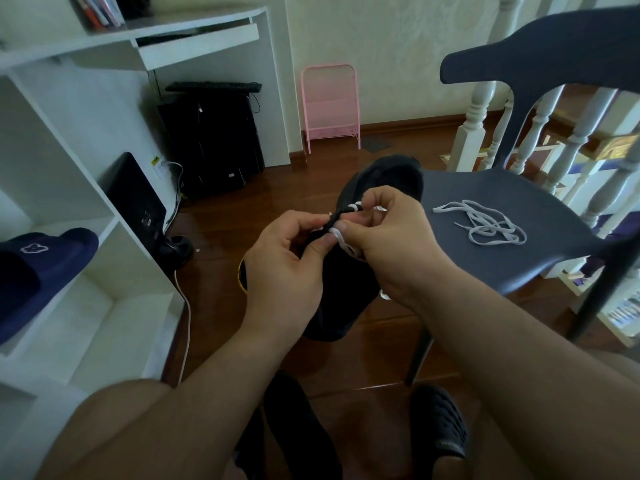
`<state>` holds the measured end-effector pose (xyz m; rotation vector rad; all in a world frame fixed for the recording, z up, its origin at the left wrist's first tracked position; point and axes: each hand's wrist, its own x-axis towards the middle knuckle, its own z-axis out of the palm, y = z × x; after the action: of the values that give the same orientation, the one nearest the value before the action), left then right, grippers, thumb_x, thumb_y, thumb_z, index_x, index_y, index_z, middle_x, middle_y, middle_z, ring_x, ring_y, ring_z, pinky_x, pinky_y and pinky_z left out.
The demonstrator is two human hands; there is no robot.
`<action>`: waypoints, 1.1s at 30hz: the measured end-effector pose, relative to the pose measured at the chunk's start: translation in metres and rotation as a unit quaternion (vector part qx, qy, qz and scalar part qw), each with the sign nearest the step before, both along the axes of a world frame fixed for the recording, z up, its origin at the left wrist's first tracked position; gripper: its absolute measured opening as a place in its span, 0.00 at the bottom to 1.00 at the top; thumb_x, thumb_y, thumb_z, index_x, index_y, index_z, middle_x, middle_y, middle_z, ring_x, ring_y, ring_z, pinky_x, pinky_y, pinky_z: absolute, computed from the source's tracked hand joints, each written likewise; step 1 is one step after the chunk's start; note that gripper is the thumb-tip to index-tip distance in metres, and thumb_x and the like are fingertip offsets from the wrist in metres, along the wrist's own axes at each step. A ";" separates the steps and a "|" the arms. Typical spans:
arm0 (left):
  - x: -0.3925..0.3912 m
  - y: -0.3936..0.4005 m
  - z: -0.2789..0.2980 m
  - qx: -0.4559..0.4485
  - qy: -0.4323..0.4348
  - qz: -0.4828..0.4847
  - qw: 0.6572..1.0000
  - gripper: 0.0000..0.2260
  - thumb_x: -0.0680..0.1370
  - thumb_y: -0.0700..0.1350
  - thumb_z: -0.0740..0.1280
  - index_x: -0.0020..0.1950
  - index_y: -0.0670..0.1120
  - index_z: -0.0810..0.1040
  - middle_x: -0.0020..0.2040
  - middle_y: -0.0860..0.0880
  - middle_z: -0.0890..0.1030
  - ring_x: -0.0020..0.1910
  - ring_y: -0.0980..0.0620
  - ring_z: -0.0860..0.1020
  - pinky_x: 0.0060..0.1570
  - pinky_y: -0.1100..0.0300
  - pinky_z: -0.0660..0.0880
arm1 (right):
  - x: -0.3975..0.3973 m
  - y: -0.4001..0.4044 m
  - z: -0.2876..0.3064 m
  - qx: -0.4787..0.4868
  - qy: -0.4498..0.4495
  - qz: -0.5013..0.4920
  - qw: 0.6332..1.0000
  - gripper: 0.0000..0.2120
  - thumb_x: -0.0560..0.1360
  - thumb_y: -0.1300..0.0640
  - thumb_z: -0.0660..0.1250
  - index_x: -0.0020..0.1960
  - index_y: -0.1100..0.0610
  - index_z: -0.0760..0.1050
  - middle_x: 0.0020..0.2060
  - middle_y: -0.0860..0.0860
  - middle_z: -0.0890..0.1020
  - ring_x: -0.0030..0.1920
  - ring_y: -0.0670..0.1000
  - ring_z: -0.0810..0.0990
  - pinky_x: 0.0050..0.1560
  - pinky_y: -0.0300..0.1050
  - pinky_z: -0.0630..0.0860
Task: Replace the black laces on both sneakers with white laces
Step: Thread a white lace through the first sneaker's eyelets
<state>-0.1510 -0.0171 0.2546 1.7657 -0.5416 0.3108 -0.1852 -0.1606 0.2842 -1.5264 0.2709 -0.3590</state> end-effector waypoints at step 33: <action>0.017 -0.007 0.004 -0.274 0.304 -0.043 0.912 0.22 0.75 0.28 0.73 0.65 0.48 0.82 0.56 0.50 0.88 0.58 0.52 0.86 0.52 0.60 0.83 | 0.006 -0.034 -0.033 -0.426 0.083 -0.095 0.896 0.11 0.79 0.48 0.66 0.45 0.55 0.74 0.36 0.48 0.78 0.39 0.52 0.76 0.34 0.47 0.68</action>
<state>-0.1344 -0.0242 0.2587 1.1914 -0.0594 -0.1493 -0.1788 -0.1948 0.2512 -2.4131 0.4338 -0.5436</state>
